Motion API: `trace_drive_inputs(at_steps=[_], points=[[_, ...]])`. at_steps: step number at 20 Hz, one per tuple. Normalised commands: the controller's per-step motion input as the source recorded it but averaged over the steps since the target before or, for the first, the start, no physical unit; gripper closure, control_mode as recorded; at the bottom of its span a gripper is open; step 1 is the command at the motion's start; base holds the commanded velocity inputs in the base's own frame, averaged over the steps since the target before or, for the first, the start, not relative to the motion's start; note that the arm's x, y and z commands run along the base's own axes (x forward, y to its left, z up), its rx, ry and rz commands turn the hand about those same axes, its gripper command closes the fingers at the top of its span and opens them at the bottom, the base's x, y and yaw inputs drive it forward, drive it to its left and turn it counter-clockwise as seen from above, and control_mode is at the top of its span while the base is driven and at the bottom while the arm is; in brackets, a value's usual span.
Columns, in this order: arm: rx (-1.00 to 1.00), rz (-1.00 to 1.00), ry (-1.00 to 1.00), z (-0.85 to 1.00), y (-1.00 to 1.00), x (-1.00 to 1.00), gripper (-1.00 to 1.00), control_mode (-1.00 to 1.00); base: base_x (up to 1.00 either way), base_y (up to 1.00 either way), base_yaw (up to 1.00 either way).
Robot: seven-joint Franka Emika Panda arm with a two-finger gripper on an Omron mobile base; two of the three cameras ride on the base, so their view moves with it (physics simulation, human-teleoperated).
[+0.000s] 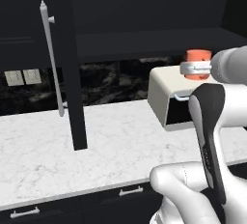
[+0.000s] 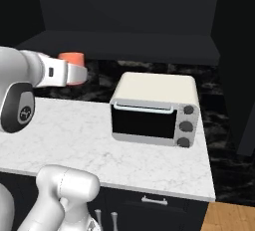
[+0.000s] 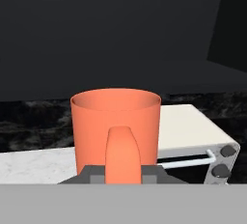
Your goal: Gather all objects into one cabinet and sort the glasses and bowls to opposite sides.
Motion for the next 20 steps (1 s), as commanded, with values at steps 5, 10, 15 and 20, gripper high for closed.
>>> trace_drive_inputs(at_steps=[5, 10, 15, 20], points=[[0.01, -0.04, 0.00, 0.00, 0.00, -0.31, 1.00, -1.00, 0.00, 0.00, 0.00], [0.01, 0.00, 0.00, 0.00, 0.00, -0.26, 1.00, -1.00, 0.00, 0.00, 0.00], [0.00, 0.00, 0.00, 0.00, 0.00, -0.19, 1.00, -1.00, 0.00, 0.00, 0.00], [0.00, 0.00, 0.00, 0.00, 0.00, -0.19, 1.00, -1.00, 0.00, 0.00, 0.00]])
